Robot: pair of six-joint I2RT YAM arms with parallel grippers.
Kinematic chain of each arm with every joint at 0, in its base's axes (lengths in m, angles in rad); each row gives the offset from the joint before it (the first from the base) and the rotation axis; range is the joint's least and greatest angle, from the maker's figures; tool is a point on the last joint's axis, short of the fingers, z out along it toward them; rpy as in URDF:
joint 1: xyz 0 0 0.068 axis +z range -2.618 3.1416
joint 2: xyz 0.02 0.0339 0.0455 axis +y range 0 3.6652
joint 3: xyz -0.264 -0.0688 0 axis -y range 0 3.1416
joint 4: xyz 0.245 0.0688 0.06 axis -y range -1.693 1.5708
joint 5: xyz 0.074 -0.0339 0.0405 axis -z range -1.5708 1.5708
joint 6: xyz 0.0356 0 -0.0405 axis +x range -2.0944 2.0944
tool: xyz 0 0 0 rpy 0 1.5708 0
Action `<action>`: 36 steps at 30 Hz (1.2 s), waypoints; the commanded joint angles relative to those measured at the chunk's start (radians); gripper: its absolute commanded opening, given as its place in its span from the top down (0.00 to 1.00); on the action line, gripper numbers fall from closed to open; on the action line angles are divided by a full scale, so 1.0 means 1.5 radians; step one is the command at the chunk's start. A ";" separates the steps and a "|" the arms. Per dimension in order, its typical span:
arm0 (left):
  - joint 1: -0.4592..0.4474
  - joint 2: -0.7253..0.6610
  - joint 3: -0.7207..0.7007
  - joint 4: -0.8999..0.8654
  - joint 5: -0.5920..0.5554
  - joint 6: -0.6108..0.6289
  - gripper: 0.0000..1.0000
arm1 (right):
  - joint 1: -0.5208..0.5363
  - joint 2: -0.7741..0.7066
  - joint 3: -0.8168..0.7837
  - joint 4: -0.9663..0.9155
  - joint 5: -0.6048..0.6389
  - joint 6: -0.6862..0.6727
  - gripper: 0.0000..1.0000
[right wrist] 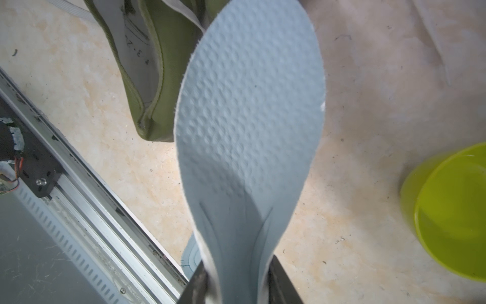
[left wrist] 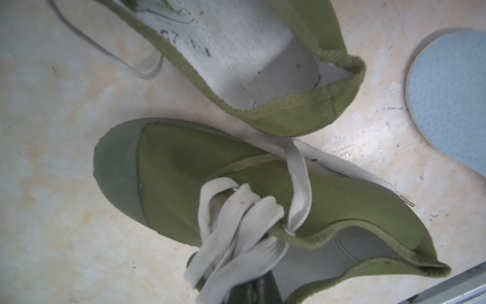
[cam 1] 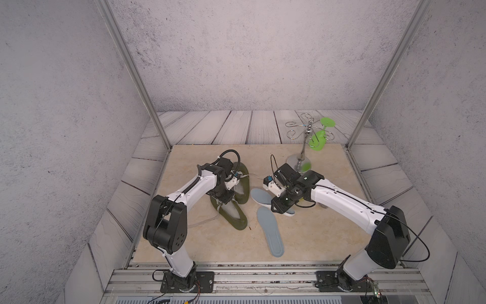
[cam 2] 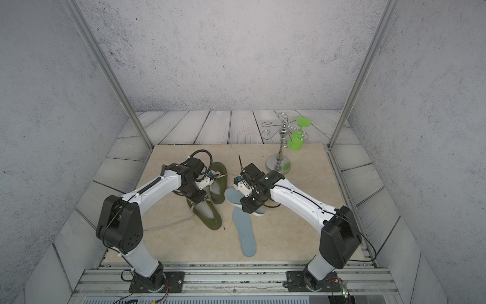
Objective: Insert the insole into the shoe
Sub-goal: Move the shoe to the center of the board, then insert the insole into the shoe.
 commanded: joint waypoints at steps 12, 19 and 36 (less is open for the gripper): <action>-0.003 -0.060 -0.057 0.071 0.099 -0.086 1.00 | 0.088 0.033 0.070 -0.085 -0.015 0.059 0.66; -0.003 -0.105 -0.104 0.099 0.111 -0.100 1.00 | 0.114 0.056 0.082 -0.089 -0.011 0.084 0.66; -0.002 -0.119 -0.137 0.124 0.150 -0.138 1.00 | 0.143 0.099 0.084 -0.058 -0.068 0.113 0.68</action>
